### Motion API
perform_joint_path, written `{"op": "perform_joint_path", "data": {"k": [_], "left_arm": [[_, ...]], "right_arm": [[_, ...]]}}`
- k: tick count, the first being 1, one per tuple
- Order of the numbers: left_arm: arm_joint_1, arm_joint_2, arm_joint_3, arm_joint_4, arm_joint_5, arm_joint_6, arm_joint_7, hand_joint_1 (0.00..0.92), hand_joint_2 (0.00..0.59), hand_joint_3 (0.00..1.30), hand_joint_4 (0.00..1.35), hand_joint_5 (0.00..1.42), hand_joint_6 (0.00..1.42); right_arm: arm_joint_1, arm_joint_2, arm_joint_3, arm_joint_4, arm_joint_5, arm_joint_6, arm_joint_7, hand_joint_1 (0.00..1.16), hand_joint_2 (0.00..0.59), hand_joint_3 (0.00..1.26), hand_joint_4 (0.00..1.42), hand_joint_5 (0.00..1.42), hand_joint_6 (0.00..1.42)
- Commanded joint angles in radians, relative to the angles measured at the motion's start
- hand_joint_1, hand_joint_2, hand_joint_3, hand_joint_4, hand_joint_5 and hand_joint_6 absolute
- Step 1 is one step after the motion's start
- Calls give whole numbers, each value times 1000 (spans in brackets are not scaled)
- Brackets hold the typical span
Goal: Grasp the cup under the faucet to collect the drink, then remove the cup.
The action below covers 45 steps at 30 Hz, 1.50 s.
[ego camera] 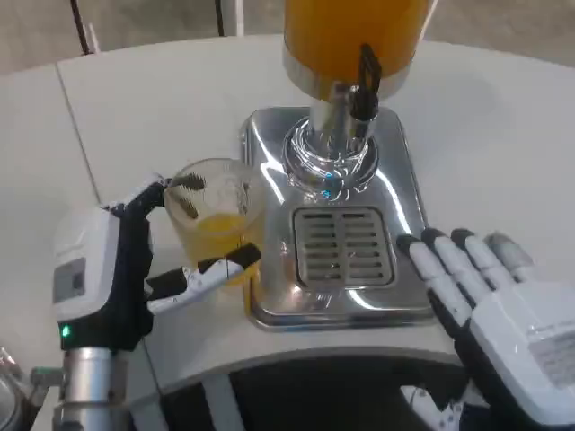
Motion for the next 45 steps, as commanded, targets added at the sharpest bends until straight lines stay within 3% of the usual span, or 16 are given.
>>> {"op": "perform_joint_path", "data": {"k": [1, 10, 17, 25, 45], "left_arm": [[42, 8, 21, -80, 3, -32, -15, 537, 57, 1195, 1319, 1424, 1424], [116, 37, 48, -182, 17, -70, -47, 536, 57, 1196, 1324, 1424, 1424], [193, 66, 62, -284, 61, -122, -65, 536, 57, 1192, 1324, 1424, 1424], [250, 48, 59, -347, 74, -152, -103, 536, 56, 1186, 1324, 1424, 1424], [433, 26, 133, -514, 25, -209, -204, 529, 59, 1185, 1324, 1424, 1424]], "right_arm": [[24, 2, 17, 27, -25, -12, -38, 260, 488, 0, 0, 0, 0], [72, 17, -6, -12, -5, -10, -45, 253, 498, 0, 0, 0, 0], [41, 33, -17, -13, 15, -1, -40, 250, 501, 0, 0, 0, 0], [27, 26, -41, 2, 38, -6, -44, 249, 501, 0, 0, 0, 0], [87, 57, 4, 3, -3, -31, -111, 249, 501, 0, 0, 0, 0]]}}
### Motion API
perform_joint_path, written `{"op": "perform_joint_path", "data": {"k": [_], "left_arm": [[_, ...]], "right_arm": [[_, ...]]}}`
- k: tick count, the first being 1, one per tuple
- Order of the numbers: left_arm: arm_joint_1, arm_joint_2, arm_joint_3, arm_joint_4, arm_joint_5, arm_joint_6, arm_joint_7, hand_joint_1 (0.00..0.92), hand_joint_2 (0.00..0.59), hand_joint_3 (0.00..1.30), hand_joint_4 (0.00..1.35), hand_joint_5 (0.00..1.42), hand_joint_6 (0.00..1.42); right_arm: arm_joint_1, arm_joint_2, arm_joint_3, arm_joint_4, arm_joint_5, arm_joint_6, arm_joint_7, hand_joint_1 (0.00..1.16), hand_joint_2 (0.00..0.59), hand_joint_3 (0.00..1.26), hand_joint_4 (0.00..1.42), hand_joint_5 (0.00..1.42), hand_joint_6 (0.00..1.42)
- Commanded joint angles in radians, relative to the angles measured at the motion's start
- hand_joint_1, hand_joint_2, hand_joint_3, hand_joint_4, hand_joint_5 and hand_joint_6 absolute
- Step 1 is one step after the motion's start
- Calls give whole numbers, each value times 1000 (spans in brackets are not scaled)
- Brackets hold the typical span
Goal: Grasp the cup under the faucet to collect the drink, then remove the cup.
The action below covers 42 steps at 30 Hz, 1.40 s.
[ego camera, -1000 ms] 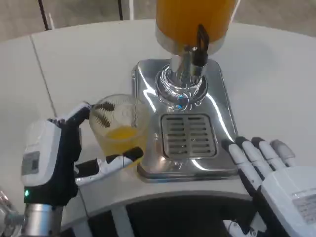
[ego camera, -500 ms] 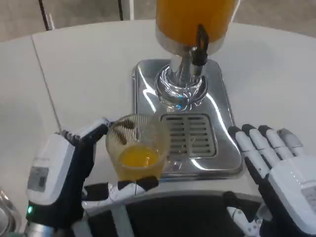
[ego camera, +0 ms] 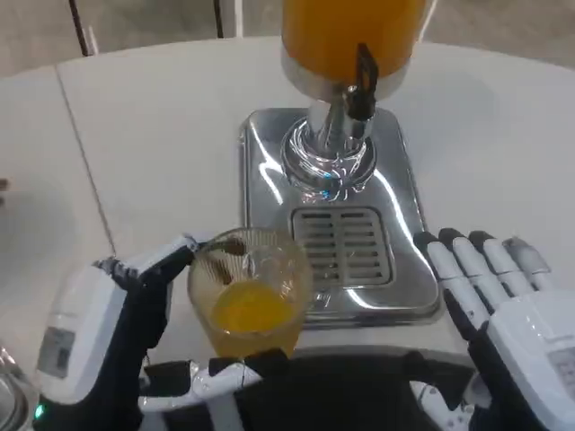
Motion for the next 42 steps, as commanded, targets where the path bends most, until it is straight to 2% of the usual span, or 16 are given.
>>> {"op": "perform_joint_path", "data": {"k": [1, 16, 29, 42], "left_arm": [[49, -14, 20, -52, -28, -41, -21, 529, 59, 1185, 1324, 1424, 1424], [113, -54, 41, -124, -33, -62, -87, 518, 56, 1185, 1335, 1424, 1424], [121, -63, 69, -118, -35, -70, -92, 518, 56, 1185, 1338, 1424, 1424], [117, -78, 74, -113, -32, -75, -98, 518, 56, 1185, 1338, 1424, 1424]], "right_arm": [[19, 4, 21, 3, -18, -13, -30, 249, 501, 0, 0, 0, 0], [14, 4, 2, -7, 2, -5, -18, 249, 501, 0, 0, 0, 0], [-11, 21, 36, 0, -20, -1, -10, 253, 498, 0, 0, 0, 0], [-4, 14, 27, -4, -12, 1, -4, 253, 500, 0, 0, 0, 0]]}}
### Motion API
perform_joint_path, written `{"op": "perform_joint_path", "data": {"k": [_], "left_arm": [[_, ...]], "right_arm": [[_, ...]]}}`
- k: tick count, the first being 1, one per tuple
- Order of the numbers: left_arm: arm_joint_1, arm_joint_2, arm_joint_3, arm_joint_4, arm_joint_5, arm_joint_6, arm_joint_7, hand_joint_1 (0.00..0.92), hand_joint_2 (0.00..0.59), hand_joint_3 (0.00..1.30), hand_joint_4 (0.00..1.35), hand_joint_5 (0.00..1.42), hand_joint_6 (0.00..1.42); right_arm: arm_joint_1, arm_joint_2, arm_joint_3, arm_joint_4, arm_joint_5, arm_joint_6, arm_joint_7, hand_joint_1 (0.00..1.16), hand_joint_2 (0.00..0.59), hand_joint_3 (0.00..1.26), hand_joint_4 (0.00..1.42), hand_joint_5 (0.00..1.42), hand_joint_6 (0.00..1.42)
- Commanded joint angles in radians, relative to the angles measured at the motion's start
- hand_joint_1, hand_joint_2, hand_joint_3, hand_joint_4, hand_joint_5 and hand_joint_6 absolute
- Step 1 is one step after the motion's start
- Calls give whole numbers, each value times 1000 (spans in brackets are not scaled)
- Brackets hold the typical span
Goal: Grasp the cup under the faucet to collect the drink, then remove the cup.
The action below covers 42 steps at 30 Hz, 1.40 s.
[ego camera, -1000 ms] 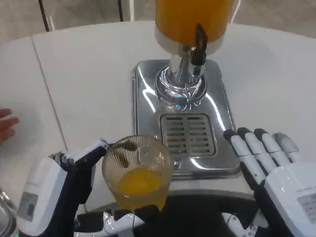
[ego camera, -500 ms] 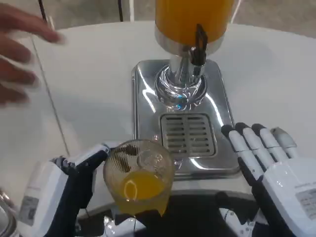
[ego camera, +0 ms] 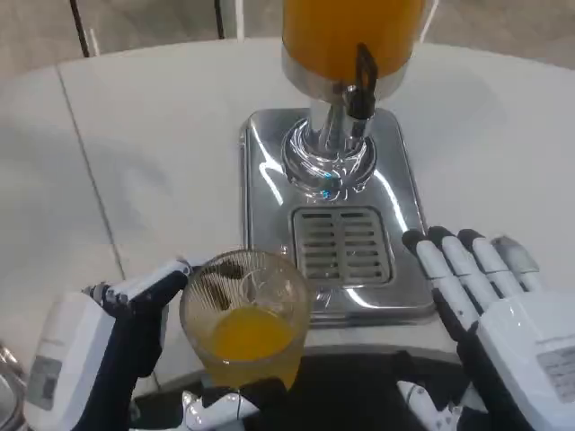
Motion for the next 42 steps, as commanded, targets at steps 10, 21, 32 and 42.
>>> {"op": "perform_joint_path", "data": {"k": [10, 21, 32, 42], "left_arm": [[-9, -13, 3, -16, -15, -28, -8, 518, 56, 1185, 1338, 1424, 1424], [-23, -23, 5, -24, -11, -23, -21, 518, 56, 1185, 1338, 1424, 1424], [-31, -26, 5, -20, -10, -22, -21, 518, 56, 1185, 1338, 1424, 1424], [-32, -24, 18, -5, -13, -31, -12, 523, 59, 1185, 1338, 1424, 1424]], "right_arm": [[-14, -9, 4, 3, 11, 1, 17, 250, 502, 0, 0, 0, 0], [-49, -15, 3, 23, 22, 5, 37, 261, 503, 0, 0, 0, 1], [-45, -11, 11, 26, 17, 9, 42, 272, 504, 0, 0, 0, 1], [-32, 0, 22, 13, 0, 17, 40, 278, 504, 0, 0, 0, 1]]}}
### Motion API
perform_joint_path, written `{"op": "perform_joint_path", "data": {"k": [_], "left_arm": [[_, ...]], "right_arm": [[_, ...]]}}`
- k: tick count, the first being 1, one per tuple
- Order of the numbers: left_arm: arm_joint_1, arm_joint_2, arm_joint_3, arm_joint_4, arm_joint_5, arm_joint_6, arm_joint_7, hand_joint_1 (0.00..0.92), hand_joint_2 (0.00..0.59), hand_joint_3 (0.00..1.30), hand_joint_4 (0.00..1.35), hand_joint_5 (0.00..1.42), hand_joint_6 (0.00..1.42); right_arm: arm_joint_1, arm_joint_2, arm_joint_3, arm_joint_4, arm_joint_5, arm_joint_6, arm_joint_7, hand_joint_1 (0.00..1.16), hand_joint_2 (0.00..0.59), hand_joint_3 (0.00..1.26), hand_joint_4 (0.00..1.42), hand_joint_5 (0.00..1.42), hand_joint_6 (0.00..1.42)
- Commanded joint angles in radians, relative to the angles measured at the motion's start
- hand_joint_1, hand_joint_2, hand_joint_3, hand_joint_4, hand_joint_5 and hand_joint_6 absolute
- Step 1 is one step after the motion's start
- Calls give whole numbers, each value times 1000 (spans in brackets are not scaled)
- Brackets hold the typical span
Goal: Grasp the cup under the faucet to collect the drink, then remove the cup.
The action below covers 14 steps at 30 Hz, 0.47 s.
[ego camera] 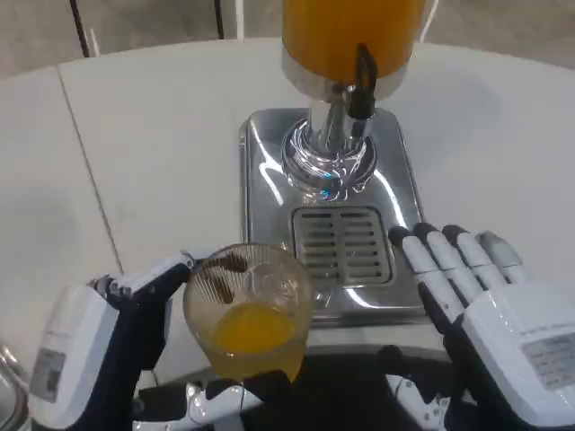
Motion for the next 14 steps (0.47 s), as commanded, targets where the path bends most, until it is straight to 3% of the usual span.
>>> {"op": "perform_joint_path", "data": {"k": [1, 14], "left_arm": [[-12, -6, 7, -4, -14, -31, 12, 523, 59, 1185, 1338, 1424, 1424], [-13, -8, 8, -9, -15, -28, 10, 525, 59, 1178, 1338, 1424, 1424]], "right_arm": [[22, 2, 1, -5, -6, 8, 0, 278, 504, 0, 0, 0, 1], [19, 11, 7, -13, -10, 18, 3, 282, 504, 0, 0, 0, 1]]}}
